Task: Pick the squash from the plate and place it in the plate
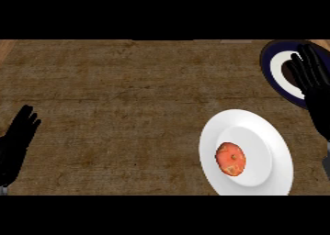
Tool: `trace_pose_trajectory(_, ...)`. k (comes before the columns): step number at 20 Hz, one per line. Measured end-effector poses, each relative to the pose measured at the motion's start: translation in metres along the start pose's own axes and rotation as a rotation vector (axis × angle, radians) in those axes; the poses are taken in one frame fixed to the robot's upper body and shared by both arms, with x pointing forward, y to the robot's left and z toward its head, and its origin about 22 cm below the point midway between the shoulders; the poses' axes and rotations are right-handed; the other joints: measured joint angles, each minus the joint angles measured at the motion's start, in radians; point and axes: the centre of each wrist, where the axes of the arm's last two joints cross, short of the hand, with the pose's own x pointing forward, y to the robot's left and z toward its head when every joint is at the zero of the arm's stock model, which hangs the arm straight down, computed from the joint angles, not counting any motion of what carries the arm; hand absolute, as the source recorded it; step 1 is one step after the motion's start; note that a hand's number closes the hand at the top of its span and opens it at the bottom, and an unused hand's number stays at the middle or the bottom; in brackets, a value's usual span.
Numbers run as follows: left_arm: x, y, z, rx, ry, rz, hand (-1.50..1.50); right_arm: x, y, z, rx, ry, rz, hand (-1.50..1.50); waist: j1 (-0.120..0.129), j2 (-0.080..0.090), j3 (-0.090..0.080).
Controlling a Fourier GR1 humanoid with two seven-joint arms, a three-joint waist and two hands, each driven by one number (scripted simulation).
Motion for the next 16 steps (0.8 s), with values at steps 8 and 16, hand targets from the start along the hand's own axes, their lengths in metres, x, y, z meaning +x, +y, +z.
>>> trace_pose_trajectory(8, 0.006, 0.014, 0.002, 0.023, -0.105, -0.251, 0.0, -0.022, 0.005, 0.019, -0.362, 0.049, -0.277, -1.5, -0.015, -0.009, 0.011)
trace_pose_trajectory(16, -0.01, 0.001, 0.012, 0.016, -0.123, -0.349, 0.0, -0.029, 0.063, 0.08, -0.826, -0.071, -0.274, -1.5, -0.024, -0.015, 0.012)
